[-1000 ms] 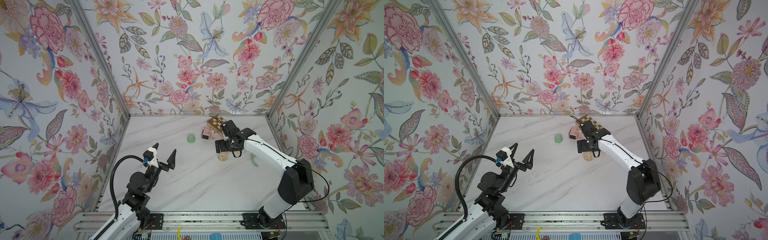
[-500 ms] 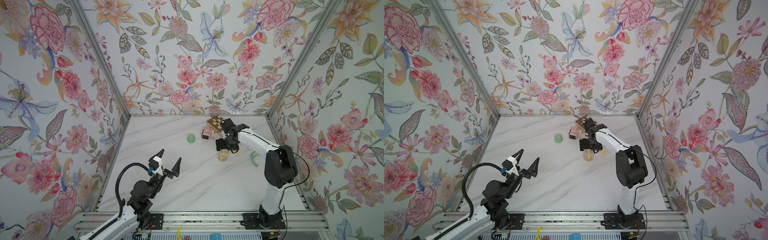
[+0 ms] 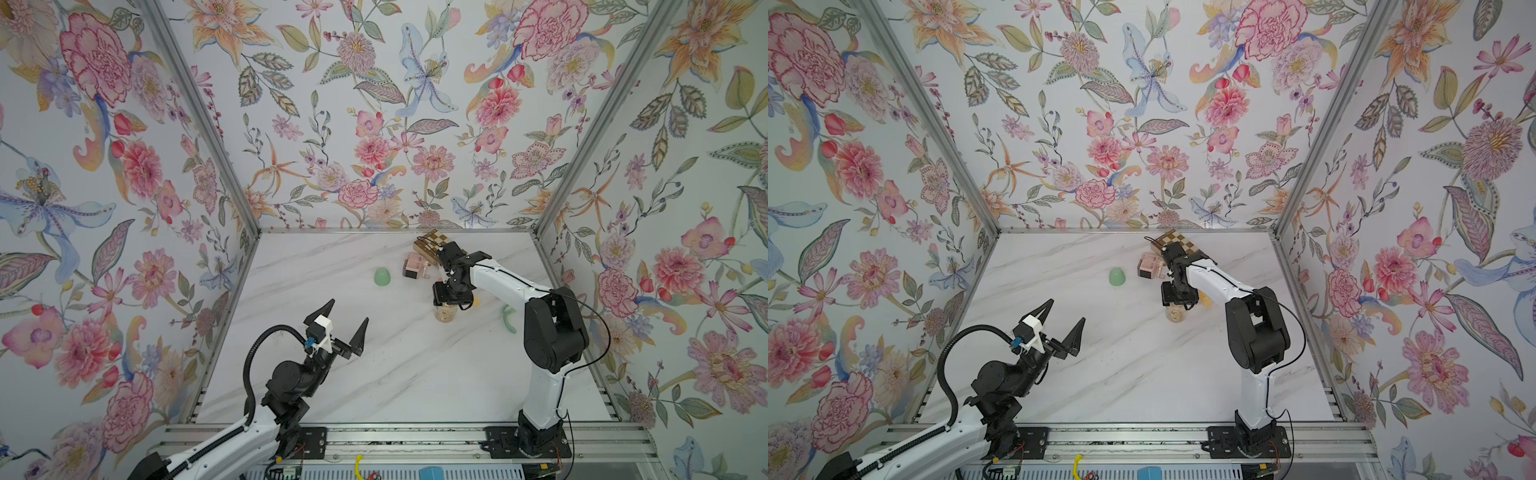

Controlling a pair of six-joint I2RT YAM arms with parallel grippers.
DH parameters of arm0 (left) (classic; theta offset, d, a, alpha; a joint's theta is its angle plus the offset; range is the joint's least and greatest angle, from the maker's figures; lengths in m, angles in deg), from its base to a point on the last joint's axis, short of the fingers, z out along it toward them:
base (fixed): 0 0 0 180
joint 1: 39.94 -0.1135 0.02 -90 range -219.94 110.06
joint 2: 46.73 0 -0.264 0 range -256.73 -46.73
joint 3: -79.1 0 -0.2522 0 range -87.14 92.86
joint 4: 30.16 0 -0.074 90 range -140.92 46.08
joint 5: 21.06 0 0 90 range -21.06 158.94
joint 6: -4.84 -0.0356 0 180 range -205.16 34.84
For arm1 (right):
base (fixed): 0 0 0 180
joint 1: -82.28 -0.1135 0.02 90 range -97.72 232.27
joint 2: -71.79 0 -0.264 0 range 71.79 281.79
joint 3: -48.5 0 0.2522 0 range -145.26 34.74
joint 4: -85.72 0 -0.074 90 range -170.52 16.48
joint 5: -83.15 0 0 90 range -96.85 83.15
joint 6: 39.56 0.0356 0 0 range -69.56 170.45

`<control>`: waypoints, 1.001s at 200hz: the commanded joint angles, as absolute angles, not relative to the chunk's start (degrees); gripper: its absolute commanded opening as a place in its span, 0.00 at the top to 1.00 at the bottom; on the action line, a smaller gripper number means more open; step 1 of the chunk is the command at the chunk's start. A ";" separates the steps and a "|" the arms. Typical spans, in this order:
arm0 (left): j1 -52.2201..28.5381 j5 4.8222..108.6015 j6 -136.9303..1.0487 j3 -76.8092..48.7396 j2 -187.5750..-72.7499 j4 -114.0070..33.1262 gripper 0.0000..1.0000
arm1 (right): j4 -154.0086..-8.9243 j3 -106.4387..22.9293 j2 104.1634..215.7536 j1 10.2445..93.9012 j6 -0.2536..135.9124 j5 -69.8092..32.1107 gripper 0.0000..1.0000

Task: Assemble the baby bottles
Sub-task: Pick up the baby bottle from the center of the board.

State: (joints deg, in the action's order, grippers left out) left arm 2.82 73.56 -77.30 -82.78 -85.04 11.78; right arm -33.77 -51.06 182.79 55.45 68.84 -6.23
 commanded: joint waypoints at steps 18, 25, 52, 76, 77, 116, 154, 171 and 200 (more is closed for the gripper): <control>3.50 70.65 -80.69 -83.47 -92.65 21.38 0.00 | -30.82 -50.87 181.37 53.80 68.46 -5.91 0.60; 3.40 70.10 -82.38 -83.11 -95.97 24.12 0.00 | -29.99 -51.04 179.85 53.19 68.06 -5.88 0.63; 3.40 57.82 -90.26 -78.20 -113.64 36.74 0.00 | -27.52 -51.91 170.58 50.86 65.73 -11.52 0.68; 5.36 57.57 -94.53 -77.12 -126.32 55.56 0.00 | -23.79 -53.55 166.45 47.07 63.65 -20.39 0.67; 5.43 57.37 -94.68 -77.08 -126.29 55.35 0.00 | -23.55 -53.70 166.36 46.83 63.64 -20.30 0.67; 5.88 51.94 -93.71 -73.58 -129.65 59.00 0.00 | -21.90 -54.98 162.71 41.36 64.76 -23.91 0.68; 5.96 48.56 -92.80 -73.69 -130.22 58.98 0.00 | -22.48 -55.90 160.94 39.30 65.35 -27.66 0.67; 6.02 47.23 -92.75 -73.63 -130.74 59.00 0.00 | -23.74 -55.82 160.17 38.69 66.17 -28.94 0.67; 6.02 47.99 -91.05 -73.25 -131.13 59.00 0.00 | -24.52 -55.93 159.87 37.49 66.57 -31.54 0.68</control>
